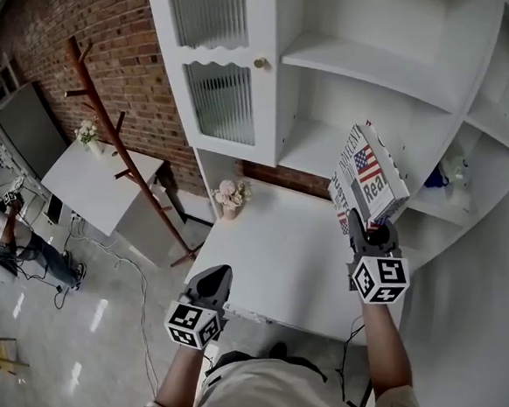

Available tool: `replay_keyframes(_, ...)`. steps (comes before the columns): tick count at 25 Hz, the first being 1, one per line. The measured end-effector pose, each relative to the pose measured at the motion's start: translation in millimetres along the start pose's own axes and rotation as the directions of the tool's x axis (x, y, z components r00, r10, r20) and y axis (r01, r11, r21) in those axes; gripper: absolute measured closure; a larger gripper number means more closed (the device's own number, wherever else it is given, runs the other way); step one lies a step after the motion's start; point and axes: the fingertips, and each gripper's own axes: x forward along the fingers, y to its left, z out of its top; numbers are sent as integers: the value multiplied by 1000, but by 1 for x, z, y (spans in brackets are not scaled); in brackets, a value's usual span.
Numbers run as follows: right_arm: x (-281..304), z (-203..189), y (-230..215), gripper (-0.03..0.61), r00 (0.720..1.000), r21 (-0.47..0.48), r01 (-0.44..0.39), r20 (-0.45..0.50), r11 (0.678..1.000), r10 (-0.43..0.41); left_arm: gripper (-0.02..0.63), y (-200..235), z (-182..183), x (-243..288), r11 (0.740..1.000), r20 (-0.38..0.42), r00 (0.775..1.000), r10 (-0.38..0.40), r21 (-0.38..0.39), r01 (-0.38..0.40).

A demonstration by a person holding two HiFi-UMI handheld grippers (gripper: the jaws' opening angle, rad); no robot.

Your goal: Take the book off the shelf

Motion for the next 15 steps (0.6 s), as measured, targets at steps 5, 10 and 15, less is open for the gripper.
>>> replay_keyframes(5, -33, -8, 10, 414, 998, -1, 57, -2, 998, -57, 588, 11, -6, -20, 1000, 10, 1000, -17, -7, 17)
replay_keyframes(10, -58, -18, 34, 414, 994, 9, 105, -32, 994, -105, 588, 30, -9, -47, 999, 9, 999, -34, -13, 35)
replay_keyframes(15, -83, -23, 61, 414, 989, 13, 143, -52, 990, -142, 588, 50, -12, -80, 999, 11, 999, -39, -14, 39)
